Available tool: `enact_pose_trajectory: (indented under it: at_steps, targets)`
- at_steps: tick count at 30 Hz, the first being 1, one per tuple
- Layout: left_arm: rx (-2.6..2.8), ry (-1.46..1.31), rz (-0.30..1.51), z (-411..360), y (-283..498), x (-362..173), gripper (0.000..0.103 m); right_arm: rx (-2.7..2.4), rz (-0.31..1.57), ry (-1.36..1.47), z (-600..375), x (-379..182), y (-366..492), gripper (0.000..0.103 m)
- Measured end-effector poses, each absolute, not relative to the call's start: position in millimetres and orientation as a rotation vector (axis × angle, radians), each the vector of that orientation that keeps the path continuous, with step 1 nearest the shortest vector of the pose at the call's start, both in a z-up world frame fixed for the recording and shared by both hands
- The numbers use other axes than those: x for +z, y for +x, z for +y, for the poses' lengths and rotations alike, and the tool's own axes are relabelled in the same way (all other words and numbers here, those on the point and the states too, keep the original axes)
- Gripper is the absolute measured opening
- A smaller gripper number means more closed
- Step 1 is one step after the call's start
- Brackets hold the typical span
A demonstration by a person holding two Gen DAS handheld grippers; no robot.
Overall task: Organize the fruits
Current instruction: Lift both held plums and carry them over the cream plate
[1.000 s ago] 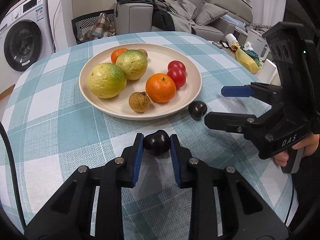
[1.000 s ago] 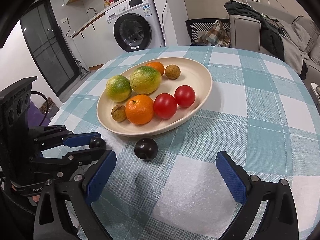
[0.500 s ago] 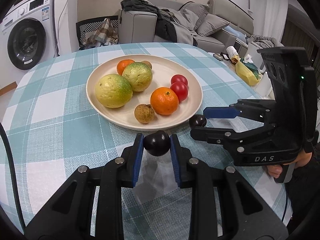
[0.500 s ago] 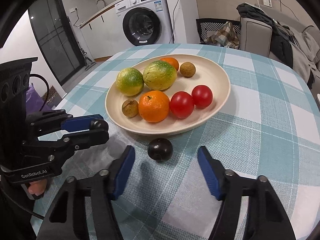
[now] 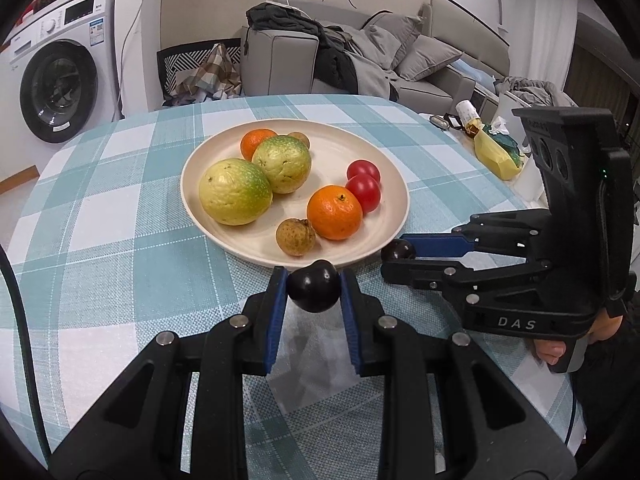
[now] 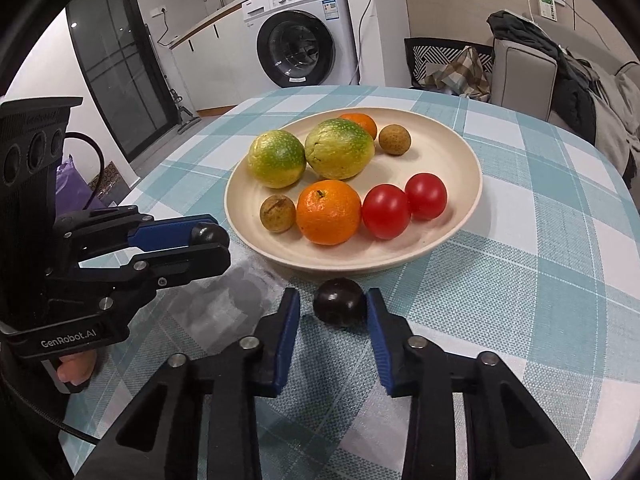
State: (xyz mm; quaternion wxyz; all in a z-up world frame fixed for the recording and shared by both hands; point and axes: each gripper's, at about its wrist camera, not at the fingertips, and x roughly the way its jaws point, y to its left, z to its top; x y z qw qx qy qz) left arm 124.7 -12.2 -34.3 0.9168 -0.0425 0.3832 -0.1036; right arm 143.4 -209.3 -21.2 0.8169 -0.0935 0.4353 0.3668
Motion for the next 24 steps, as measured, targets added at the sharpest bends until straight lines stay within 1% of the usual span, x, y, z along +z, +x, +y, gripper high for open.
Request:
enact_pose_trajectory:
  at_steps: [3,15,24]
  targets:
    - [-0.212,-0.085,0.784,-12,125,-34,0.024,0.778,0.93,-0.192,-211,-21,145,0.027]
    - [-0.192,-0.122,0.732,-2,121,-24,0.024,0.787,0.89,-0.194,-213,-15,139,0.027]
    - [-0.159,-0.153,0.681,7,118,-15,0.024,0.777,0.802,-0.141,-222,0,137,0.027]
